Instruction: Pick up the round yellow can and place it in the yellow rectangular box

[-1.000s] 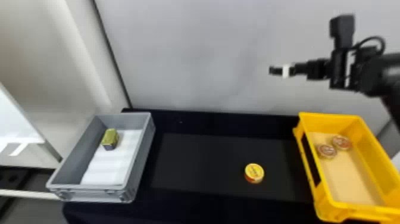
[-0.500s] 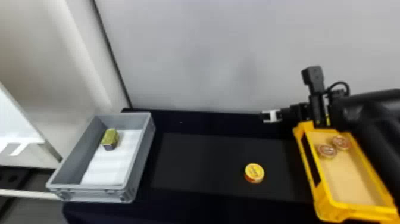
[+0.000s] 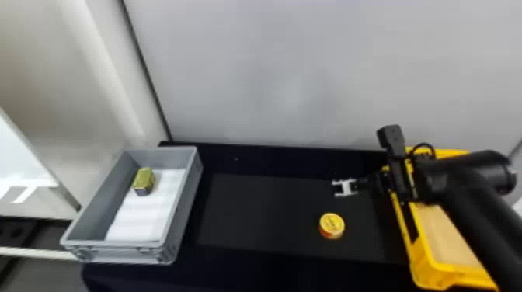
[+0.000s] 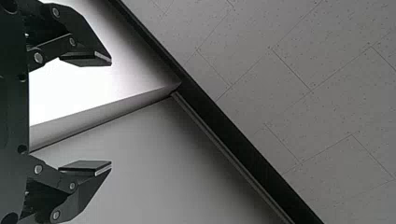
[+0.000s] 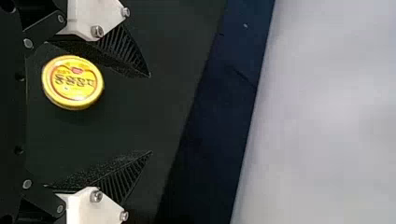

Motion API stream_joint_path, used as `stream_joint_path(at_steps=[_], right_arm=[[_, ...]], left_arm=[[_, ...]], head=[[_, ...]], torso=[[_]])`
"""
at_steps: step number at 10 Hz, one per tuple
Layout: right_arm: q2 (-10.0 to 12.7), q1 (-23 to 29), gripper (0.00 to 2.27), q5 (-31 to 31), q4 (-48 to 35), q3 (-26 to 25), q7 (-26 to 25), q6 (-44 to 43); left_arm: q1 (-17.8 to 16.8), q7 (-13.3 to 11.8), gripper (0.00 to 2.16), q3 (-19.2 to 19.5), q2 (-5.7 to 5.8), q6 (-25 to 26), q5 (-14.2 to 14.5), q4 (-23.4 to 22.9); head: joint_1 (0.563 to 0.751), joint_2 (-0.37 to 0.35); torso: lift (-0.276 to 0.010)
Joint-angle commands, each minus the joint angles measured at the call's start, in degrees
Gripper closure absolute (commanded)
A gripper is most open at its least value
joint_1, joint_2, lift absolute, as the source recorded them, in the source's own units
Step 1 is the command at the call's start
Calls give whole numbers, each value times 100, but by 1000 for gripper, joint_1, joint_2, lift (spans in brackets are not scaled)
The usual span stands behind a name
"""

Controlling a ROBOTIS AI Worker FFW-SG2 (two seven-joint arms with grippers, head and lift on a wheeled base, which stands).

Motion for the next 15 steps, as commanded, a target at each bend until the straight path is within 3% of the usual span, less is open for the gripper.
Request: stream_joint_path(at_steps=[1,10,15], right_arm=[[122,155,268,114,209,94,55,-99],[210,481,269,273,367,190,222,-196],[289,472,134,281,701,111,178,-469]], left_arm=[[31,0,450,16,5,-27,0,0],[49,0,450,8,-21,-36,0,0],[-13,0,450,-54,-48,-62,0,53]], head=[[734,91],[734,91],[734,91]], torso=[[0],[0],[0]])
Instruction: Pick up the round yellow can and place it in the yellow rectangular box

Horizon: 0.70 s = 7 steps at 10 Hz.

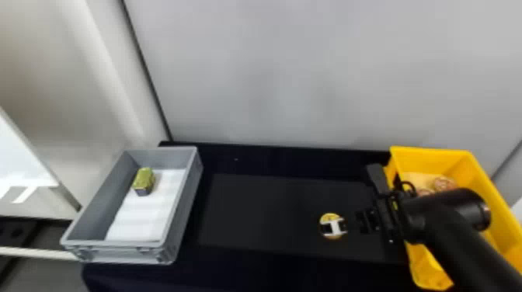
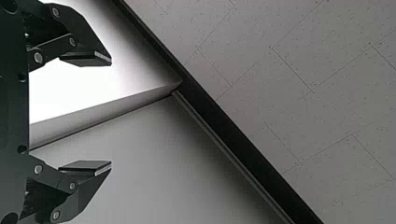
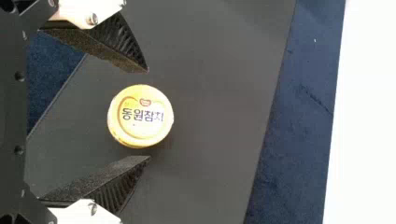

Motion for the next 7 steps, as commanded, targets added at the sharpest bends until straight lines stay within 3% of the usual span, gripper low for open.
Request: stream_joint_path(at_steps=[1,7], right_arm=[[41,-9,119,1,202,-43,-5,-212],[155,-9,79,185,431,-43,-128,-652]], left_arm=[[-40,0,450,-40,-34,-41,0,49],[-67,0,450,-75,-70,-102,0,102]], head=[[734,91],[734,91]], torso=[[0],[0]])
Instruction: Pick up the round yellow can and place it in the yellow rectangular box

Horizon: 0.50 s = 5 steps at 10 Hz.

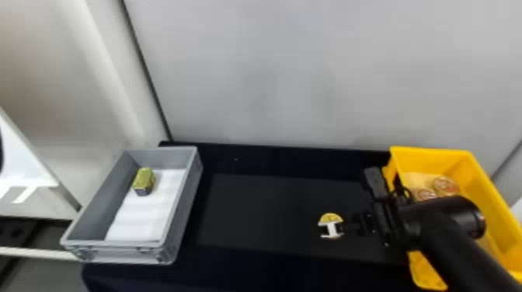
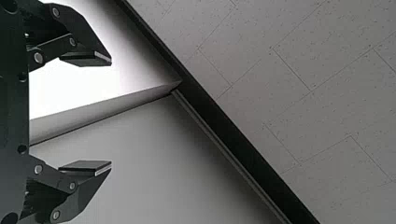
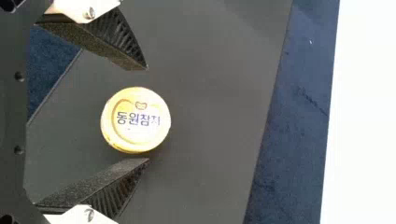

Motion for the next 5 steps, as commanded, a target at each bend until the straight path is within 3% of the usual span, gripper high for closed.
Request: stream_joint_path(at_steps=[1,5], right_arm=[[49,0,79,296,43,45,-22,-159],[102,0,88,401,210,54,-57,-423]], left_arm=[[7,-1,450,-6,-8,-22,0,15],[-2,-1,450,-15,-8,-40,0,15]], head=[[734,91],[734,91]], torso=[[0],[0]])
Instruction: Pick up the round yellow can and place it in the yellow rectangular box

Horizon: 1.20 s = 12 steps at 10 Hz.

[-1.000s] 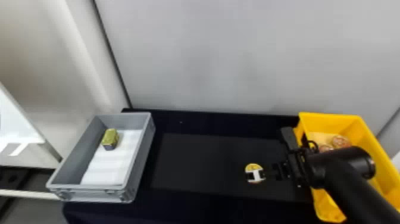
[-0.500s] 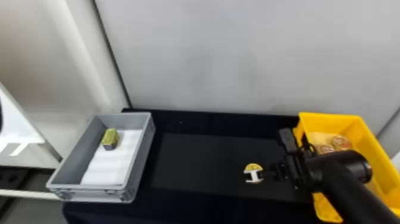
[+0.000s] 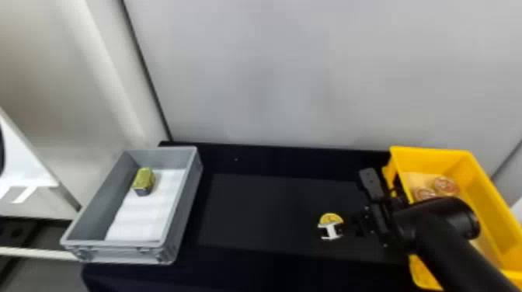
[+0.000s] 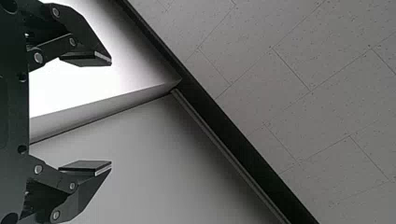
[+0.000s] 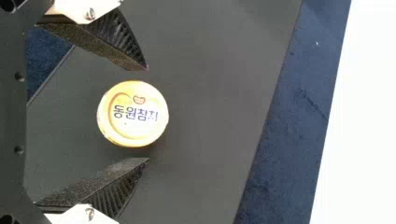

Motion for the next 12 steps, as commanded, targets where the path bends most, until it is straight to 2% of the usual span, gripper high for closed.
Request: stream_joint_path(at_steps=[1,5,6,7,8,10,12], right_arm=[[27,6,90,18,103,15,-6,-136],[45,15,111,168,182,130,-50,-426],[45,24,211,273,173,147,-59,-417],[27,67,538,344,59,138,-67,-338],[1,217,730,423,-380,33,-85,49],[-158,639,737,625,-1778,-90,12,1095],[-377,1201,751,766,-3676,-248,152,2441]], left_arm=[[-3,0,450,-9,0,-5,0,8],[-3,0,450,-18,-35,-48,0,34],[-3,0,450,-18,-35,-48,0,34],[5,0,450,-9,-35,-48,0,34],[41,-17,450,26,-17,-31,0,8],[137,-17,450,105,-8,22,9,-62],[181,-26,450,140,27,101,9,-115]], head=[[734,91],[734,91],[734,91],[734,91],[734,91],[734,91],[734,91]], torso=[[0],[0],[0],[0],[0],[0],[0]])
